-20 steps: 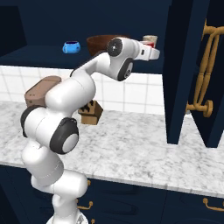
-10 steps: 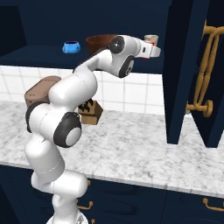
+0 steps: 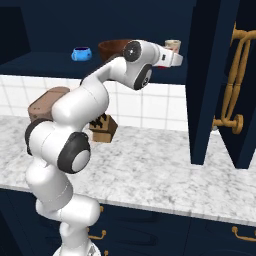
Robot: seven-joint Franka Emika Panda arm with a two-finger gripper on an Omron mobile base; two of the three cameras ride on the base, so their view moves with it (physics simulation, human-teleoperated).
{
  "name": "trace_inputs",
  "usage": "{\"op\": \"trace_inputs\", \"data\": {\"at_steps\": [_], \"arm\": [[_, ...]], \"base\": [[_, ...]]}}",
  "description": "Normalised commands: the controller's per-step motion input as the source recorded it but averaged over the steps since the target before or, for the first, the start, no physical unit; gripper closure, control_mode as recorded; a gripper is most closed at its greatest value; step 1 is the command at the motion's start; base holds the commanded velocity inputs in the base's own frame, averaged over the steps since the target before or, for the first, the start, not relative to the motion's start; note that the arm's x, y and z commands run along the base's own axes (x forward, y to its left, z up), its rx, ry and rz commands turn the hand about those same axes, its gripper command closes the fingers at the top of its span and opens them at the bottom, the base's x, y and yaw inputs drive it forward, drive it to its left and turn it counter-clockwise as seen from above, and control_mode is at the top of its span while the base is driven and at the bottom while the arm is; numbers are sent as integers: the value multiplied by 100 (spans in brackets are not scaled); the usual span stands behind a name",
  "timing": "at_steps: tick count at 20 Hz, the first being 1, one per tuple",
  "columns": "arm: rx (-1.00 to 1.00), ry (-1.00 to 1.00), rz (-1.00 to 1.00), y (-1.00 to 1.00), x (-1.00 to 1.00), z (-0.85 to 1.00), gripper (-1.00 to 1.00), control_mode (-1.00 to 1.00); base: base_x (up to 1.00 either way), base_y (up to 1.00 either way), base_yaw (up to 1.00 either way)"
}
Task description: Gather all objects into one cabinet and sort the glasses and bowls to opposite sides.
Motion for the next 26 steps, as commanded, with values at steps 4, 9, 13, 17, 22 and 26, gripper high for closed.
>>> {"op": "trace_inputs", "data": {"at_steps": [4, 9, 13, 17, 22, 26], "arm": [[0, 0, 0, 26, -31, 0, -100, -100], [0, 0, 1, 22, -37, 12, -100, -100], [0, 0, 0, 0, -58, 50, -100, -100], [0, 0, 1, 13, -61, 50, -100, -100], [0, 0, 7, 58, -71, 7, -100, -100], [0, 1, 6, 82, -59, 2, -100, -100]], "base": [[0, 0, 0], [0, 0, 0], [0, 0, 0], [0, 0, 0], [0, 0, 0], [0, 0, 0]]}}
